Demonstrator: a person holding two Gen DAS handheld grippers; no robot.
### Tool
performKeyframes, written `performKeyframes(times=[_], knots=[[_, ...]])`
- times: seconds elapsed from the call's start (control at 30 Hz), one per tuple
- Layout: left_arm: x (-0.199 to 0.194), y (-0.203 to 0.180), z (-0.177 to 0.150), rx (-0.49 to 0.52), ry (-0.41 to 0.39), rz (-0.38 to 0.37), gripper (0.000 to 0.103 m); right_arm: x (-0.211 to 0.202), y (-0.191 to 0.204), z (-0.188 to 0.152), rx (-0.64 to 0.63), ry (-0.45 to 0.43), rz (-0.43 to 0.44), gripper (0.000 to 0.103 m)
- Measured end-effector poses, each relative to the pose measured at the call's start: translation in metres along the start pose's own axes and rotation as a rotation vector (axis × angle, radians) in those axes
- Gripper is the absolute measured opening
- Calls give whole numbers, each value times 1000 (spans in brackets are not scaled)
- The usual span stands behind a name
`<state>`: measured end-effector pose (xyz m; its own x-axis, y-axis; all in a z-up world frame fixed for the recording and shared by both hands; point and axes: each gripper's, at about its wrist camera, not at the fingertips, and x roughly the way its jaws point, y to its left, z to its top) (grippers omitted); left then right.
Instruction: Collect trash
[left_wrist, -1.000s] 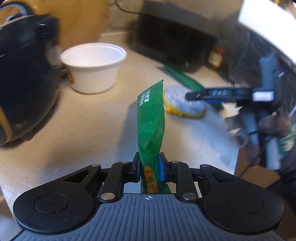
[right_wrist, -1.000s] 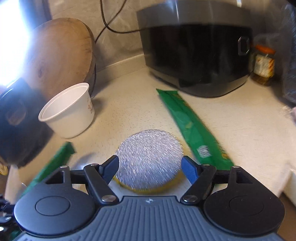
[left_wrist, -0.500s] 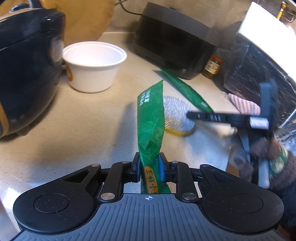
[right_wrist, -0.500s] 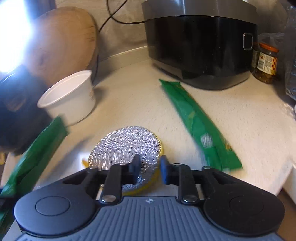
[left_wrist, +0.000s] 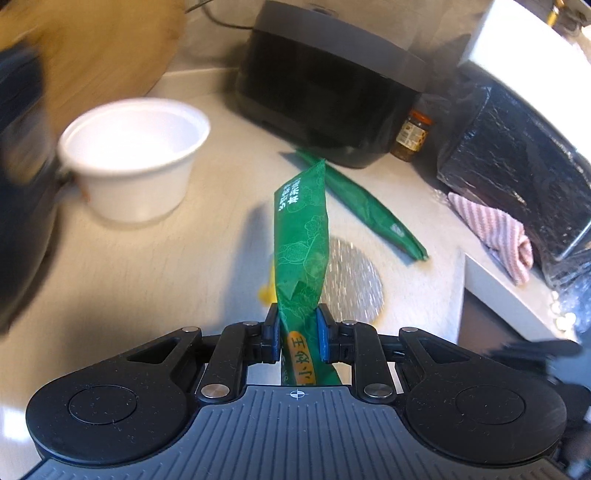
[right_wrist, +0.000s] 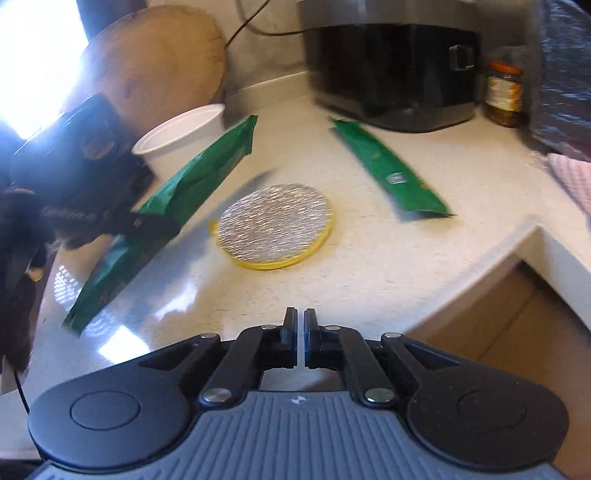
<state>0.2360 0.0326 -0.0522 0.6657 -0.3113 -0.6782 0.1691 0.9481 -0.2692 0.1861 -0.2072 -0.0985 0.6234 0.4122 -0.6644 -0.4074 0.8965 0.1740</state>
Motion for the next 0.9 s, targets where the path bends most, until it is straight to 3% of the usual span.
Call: performKeyframes(times=[0.03, 0.1, 0.2, 0.47, 0.8, 0.9], knots=[[7, 0, 8, 11, 0, -2, 23, -4, -4, -1, 15, -4, -8, 9], [20, 3, 24, 9, 0, -5, 23, -13, -11, -4, 54, -18, -27, 34], [43, 8, 44, 12, 7, 6, 23, -25, -20, -7, 89, -48, -64, 48], [90, -4, 55, 78, 96, -74, 23, -37, -45, -21, 196, -47, -113, 56], [74, -28, 23, 48, 169, -257, 23, -30, -52, -22, 292, -49, -87, 59], [56, -25, 15, 18, 133, -241, 23, -27, -43, -11, 245, -57, -75, 60]])
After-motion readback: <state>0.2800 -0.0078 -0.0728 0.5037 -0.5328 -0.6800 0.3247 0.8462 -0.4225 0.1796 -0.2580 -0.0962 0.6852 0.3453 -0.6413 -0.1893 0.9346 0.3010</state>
